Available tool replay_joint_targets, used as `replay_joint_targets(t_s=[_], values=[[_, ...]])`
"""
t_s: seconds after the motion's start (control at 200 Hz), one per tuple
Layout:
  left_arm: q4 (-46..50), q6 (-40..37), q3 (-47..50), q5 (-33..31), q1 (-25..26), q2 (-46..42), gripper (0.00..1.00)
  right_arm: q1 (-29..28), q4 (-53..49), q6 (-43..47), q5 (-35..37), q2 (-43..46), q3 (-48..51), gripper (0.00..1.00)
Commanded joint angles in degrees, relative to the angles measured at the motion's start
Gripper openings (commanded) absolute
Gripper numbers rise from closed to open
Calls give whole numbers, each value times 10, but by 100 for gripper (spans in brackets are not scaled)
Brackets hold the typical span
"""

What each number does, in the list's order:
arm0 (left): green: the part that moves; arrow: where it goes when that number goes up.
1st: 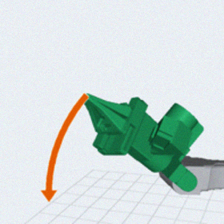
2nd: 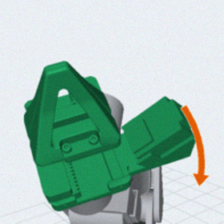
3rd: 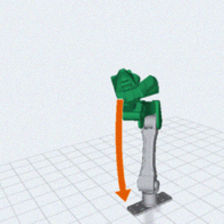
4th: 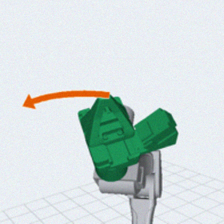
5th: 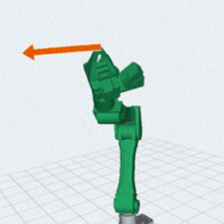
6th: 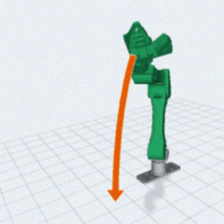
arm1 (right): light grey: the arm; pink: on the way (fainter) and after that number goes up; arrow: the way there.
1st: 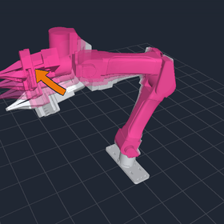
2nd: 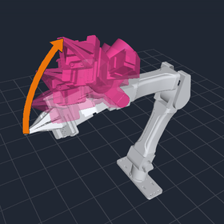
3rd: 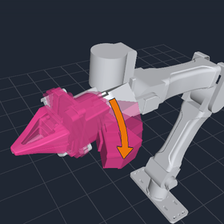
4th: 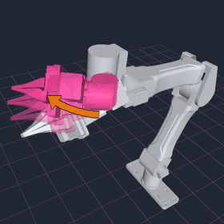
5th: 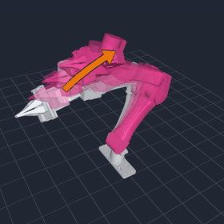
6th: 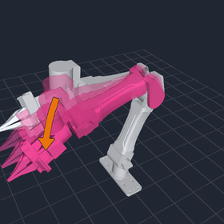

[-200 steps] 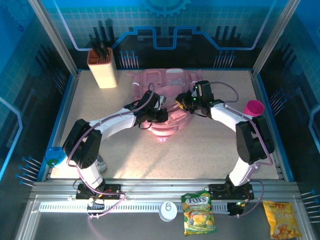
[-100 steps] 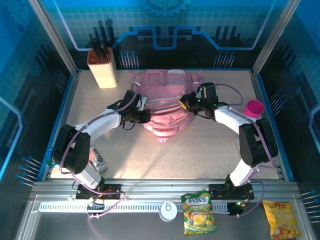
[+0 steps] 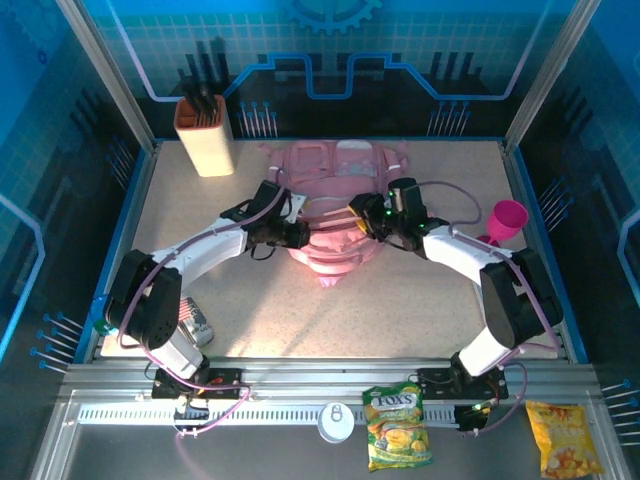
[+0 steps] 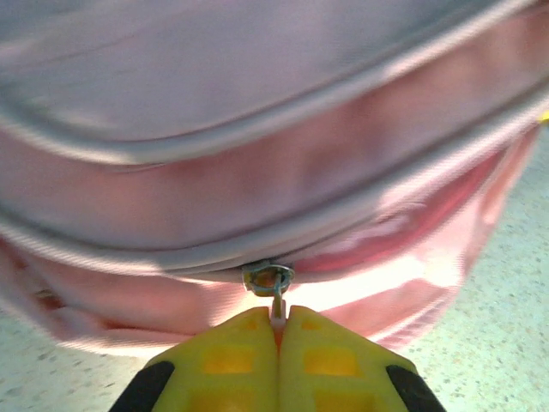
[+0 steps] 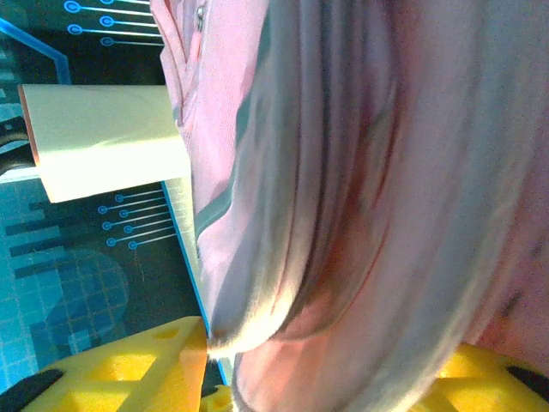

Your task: Pack the student bag

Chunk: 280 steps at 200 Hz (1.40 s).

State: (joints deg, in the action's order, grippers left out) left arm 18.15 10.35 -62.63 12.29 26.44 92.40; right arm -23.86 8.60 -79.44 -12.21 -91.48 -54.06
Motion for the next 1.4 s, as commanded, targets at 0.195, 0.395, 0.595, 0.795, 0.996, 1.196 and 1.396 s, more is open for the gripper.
replay_joint_targets(t_s=[0.195,0.395,0.595,0.795,0.996,1.196,1.396], values=[[-13,-21,-40,27,40,2,0,-44,-8,-61,97,-12,-24,49],[8,-37,-44,0,40,6,0,-44,-9,-53,92,-42,-52,44],[28,-55,-29,-31,9,-3,0,-25,-27,-22,101,-22,-51,18],[39,-91,-8,-21,-64,-15,0,10,-37,28,92,31,-36,10],[39,-110,-23,-23,-111,13,0,43,-55,67,28,42,-51,9],[-5,-121,-80,6,-162,82,0,53,-57,84,-41,28,-69,10],[-12,-122,-175,13,-178,164,0,52,-56,95,-95,14,-82,10]])
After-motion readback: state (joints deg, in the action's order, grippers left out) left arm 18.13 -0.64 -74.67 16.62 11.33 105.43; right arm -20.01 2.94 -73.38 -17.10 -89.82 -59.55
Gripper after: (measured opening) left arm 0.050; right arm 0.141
